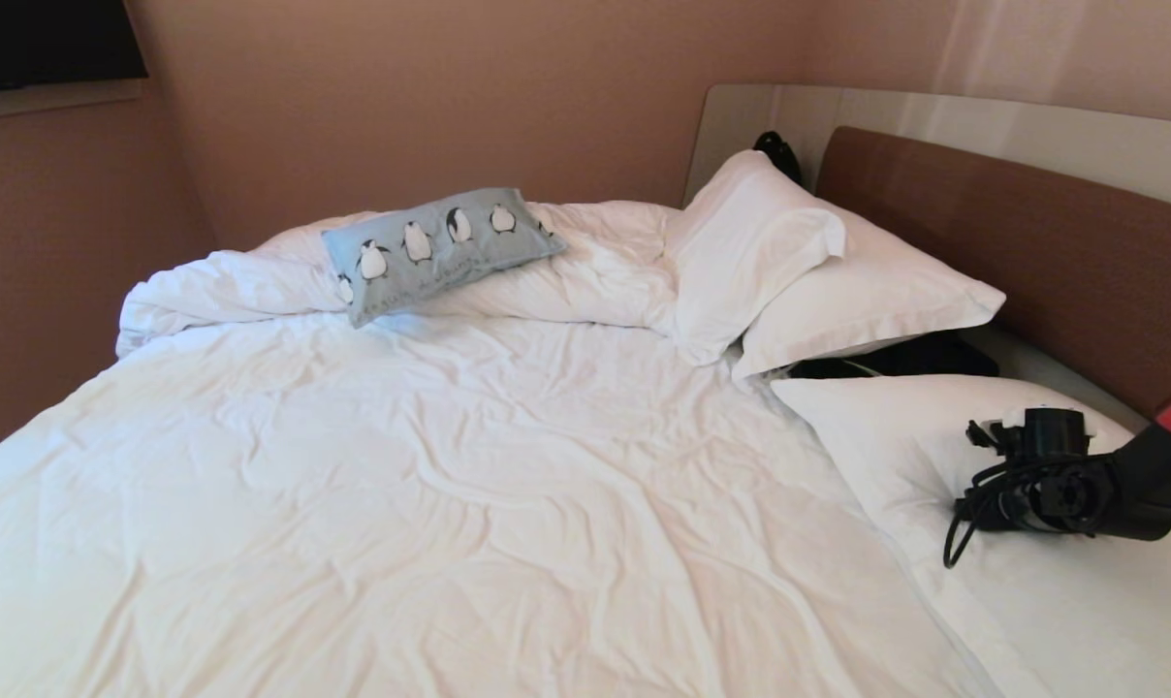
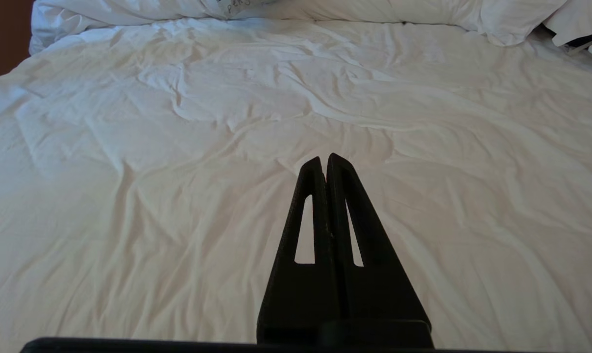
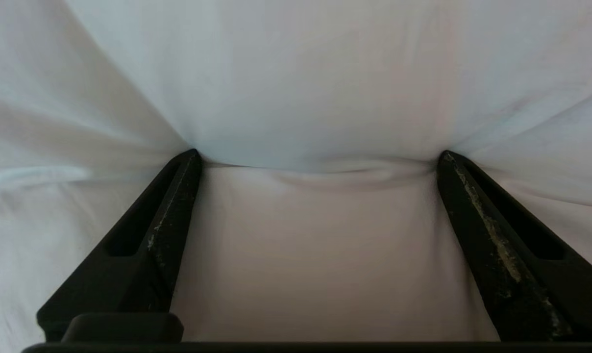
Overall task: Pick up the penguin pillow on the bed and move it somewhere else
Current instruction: Pick up the pillow
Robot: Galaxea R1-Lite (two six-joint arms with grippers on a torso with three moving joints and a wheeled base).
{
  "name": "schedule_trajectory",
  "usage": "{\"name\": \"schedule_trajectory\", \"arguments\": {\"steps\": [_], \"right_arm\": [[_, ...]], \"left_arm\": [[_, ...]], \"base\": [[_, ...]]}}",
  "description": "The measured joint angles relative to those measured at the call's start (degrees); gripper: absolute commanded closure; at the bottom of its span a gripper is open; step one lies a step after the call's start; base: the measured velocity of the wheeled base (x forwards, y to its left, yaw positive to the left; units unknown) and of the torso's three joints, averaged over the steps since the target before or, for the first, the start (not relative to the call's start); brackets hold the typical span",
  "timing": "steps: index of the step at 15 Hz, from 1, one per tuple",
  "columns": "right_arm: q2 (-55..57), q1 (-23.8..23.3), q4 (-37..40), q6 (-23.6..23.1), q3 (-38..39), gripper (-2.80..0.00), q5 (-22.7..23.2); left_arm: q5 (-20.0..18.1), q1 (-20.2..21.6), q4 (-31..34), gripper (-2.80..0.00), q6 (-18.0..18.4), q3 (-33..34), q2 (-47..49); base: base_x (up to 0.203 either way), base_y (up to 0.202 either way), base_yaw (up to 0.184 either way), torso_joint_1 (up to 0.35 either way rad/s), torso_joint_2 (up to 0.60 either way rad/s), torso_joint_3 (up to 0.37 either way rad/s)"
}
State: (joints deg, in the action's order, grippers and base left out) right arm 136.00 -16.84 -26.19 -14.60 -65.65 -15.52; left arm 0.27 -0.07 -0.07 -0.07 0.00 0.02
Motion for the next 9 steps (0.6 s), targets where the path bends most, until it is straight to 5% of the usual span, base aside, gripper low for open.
{"name": "schedule_trajectory", "arguments": {"steps": [5,6,9], "right_arm": [[0.74,-0.26,0.09,-0.23,-0.01,-2.80,-0.02],[0.80,-0.28,0.09,-0.24,0.00,0.00,-0.02],[0.90,-0.33,0.15,-0.16,-0.01,0.00,-0.09]], "left_arm": [[-0.05,-0.04,0.02,0.00,0.00,0.00,0.00],[-0.05,-0.04,0.02,0.00,0.00,0.00,0.00],[-0.05,-0.04,0.05,0.00,-0.02,0.00,0.00]], "base": [[0.000,0.000,0.000,0.000,0.00,0.000],[0.000,0.000,0.000,0.000,0.00,0.000],[0.000,0.000,0.000,0.000,0.00,0.000]]}}
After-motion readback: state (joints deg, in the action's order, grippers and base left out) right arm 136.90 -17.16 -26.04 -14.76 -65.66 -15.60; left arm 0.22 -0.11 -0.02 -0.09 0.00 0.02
